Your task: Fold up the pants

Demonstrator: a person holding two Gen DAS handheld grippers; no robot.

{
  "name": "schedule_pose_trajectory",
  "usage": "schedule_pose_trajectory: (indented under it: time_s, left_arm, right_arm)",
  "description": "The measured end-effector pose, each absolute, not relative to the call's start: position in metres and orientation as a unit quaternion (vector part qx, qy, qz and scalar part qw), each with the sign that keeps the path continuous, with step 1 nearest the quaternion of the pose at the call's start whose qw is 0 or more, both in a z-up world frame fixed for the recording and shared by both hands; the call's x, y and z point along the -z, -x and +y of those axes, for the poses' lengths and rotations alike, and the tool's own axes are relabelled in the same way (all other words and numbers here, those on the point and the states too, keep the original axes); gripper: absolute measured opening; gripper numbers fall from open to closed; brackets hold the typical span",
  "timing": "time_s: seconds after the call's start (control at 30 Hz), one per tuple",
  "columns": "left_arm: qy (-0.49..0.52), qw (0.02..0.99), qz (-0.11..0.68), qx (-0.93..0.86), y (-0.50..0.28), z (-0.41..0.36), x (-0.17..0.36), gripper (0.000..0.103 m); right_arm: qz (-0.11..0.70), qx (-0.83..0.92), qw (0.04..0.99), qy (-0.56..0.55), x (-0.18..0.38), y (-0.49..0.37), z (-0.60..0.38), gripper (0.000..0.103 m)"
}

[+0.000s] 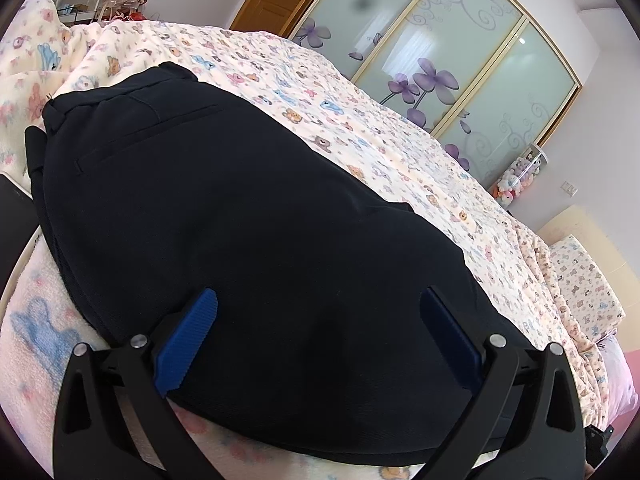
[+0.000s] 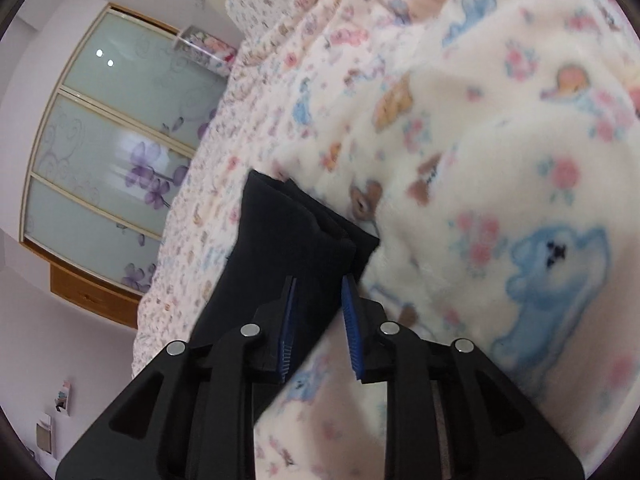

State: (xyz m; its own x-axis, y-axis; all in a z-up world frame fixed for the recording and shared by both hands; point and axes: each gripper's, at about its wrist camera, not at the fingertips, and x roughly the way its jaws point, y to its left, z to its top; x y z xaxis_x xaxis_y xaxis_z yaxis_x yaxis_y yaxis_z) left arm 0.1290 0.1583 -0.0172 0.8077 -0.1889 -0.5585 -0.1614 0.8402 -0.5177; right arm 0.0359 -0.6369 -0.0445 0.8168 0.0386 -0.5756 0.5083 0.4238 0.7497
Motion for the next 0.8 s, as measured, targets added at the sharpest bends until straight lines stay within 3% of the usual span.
schedule_pose_trajectory:
  time_s: [0.1,0.2,0.4,0.5,0.63,0.8]
  left_arm:
    - [0.283,0.908,0.31,0.008,-0.129,0.158,0.017,0.101]
    - [0.279,0.909,0.311,0.005,-0.129,0.157,0.017,0.101]
    - [0.274,0.91,0.312,0.003,-0.129,0.157,0.017,0.101]
    - [0.276,0.909,0.311,0.004,-0.129,0.156,0.016,0.101]
    - [0.277,0.909,0.311,0.005,-0.129,0.157,0.017,0.101]
    - [0.277,0.909,0.311,0.006,-0.129,0.158,0.017,0.101]
  right_arm:
    - [0.269,0.151,0.793,-0.526,0.042,-0.034,-0.637,0.024]
    - [0.272,0.156,0.794,-0.521,0.042,-0.035,-0.634,0.031]
    - [0.259,0.163,0.785,-0.539,0.053,-0.046,-0.648,0.031]
    - [0.241,0.155,0.792,-0.539,0.057,-0.049,-0.65,0.03]
    - [0.2,0.127,0.801,-0.549,0.053,-0.038,-0.648,0.017]
    - [0.137,0.085,0.869,-0.468,0.001,-0.027,-0.616,0.016]
